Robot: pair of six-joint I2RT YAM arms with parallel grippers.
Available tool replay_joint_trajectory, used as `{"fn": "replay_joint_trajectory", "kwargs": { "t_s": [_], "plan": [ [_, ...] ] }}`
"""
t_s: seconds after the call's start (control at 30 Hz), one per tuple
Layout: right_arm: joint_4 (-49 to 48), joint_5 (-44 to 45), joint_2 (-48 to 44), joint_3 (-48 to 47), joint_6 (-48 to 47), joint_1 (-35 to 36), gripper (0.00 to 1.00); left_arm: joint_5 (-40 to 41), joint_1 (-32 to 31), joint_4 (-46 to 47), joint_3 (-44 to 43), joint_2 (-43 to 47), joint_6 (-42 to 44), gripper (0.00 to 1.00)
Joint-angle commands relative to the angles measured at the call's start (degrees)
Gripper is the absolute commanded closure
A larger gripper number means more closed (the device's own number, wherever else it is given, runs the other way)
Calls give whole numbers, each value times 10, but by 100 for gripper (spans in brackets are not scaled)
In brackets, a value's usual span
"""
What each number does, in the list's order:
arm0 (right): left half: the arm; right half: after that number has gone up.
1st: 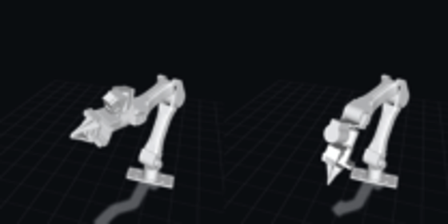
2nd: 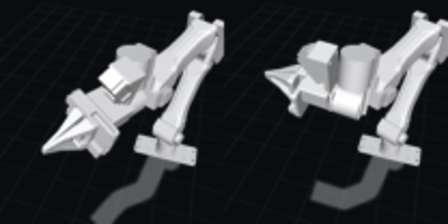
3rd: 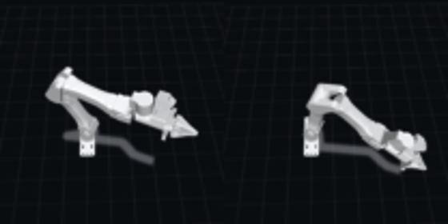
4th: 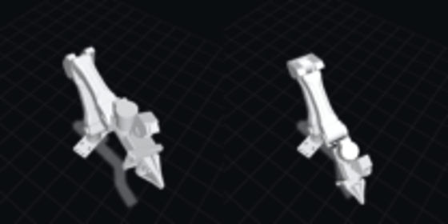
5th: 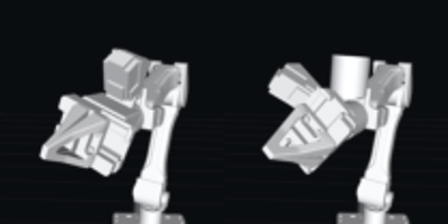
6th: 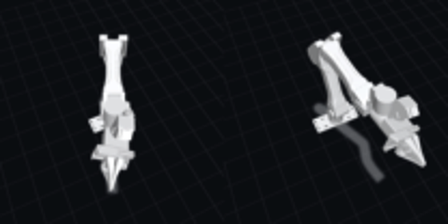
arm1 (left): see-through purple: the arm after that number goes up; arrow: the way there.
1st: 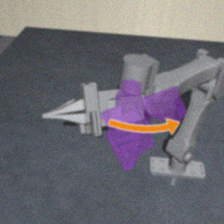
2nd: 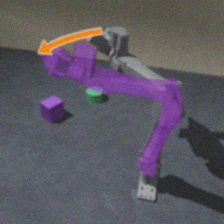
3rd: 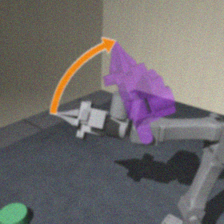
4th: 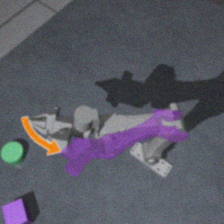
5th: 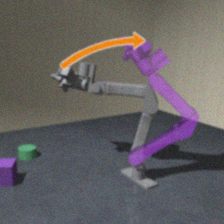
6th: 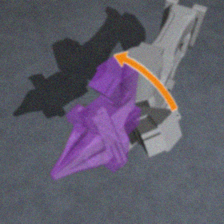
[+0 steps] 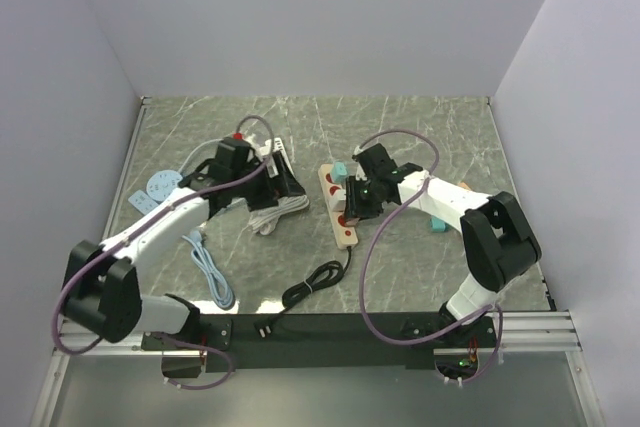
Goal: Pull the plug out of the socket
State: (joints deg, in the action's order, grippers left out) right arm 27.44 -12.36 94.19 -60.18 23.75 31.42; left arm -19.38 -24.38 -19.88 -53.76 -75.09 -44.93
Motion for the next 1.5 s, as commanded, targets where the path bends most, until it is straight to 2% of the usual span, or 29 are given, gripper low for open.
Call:
{"fn": "replay_joint_trajectory", "kwargs": {
  "t_s": [0.0, 0.2, 0.43, 0.7, 1.1, 1.27, 1.47],
  "plan": [
    [-21, -96, -21, 22, 20, -14, 100, 51, -46, 55, -16, -38, -34, 1],
    [-44, -159, -23, 65, 24, -41, 100, 99, -100, 85, -50, -118, -51, 1],
    [-40, -182, -36, 86, 7, -49, 100, 153, -113, 115, -85, -184, -56, 0],
    [-45, -188, -49, 88, 17, -51, 100, 166, -141, 80, -160, -283, -49, 1],
    [-131, -260, -45, 115, 92, -71, 100, 152, -167, 104, -147, -332, -82, 8],
    [-156, -293, -42, 122, 104, -71, 100, 123, -178, 138, -149, -350, -95, 14],
    [-172, -297, -45, 125, 116, -72, 100, 109, -189, 154, -143, -360, -100, 37]
  ]
}}
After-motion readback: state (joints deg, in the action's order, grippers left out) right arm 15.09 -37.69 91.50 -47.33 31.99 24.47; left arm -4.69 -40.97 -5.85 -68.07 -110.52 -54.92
